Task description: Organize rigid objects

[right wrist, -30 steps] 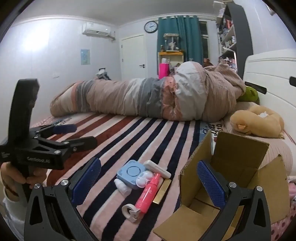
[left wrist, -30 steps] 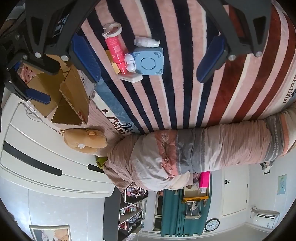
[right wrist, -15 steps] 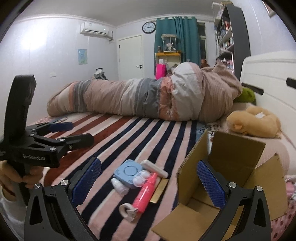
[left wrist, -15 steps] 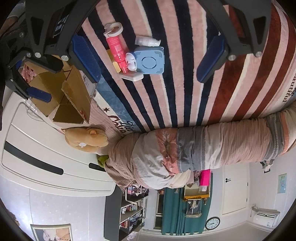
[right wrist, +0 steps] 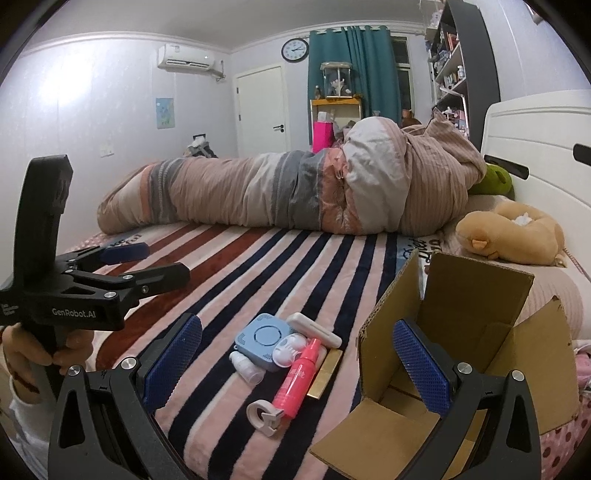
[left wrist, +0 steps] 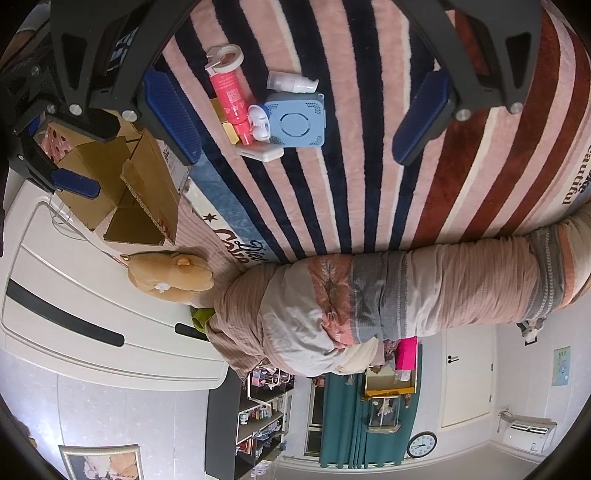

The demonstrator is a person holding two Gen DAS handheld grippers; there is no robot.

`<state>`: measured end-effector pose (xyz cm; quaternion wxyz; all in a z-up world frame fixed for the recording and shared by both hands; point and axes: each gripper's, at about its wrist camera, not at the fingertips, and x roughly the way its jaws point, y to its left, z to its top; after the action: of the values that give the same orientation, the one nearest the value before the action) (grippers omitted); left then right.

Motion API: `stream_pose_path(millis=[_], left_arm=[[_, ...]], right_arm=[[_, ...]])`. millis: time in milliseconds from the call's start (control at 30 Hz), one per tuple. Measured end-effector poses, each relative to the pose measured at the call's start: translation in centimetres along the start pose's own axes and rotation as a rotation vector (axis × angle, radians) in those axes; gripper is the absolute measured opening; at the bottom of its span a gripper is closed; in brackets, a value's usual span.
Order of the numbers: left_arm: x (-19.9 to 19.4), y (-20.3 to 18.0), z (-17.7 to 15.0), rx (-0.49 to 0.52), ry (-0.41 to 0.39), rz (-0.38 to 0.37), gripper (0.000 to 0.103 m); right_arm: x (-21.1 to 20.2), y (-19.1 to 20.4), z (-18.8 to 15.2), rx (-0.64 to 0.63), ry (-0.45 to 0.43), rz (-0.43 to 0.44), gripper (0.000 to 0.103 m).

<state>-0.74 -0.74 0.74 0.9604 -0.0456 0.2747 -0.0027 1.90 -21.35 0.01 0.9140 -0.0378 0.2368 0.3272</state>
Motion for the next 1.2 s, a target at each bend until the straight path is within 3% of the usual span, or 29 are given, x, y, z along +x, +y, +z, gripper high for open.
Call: stream_pose_path(millis=[1200], left_arm=[[-0.01, 0.06, -0.12, 0.009, -0.006, -0.002, 0.103]], right_arm=[[0.24, 0.12, -0.17, -0.002, 0.007, 0.007, 0.103]])
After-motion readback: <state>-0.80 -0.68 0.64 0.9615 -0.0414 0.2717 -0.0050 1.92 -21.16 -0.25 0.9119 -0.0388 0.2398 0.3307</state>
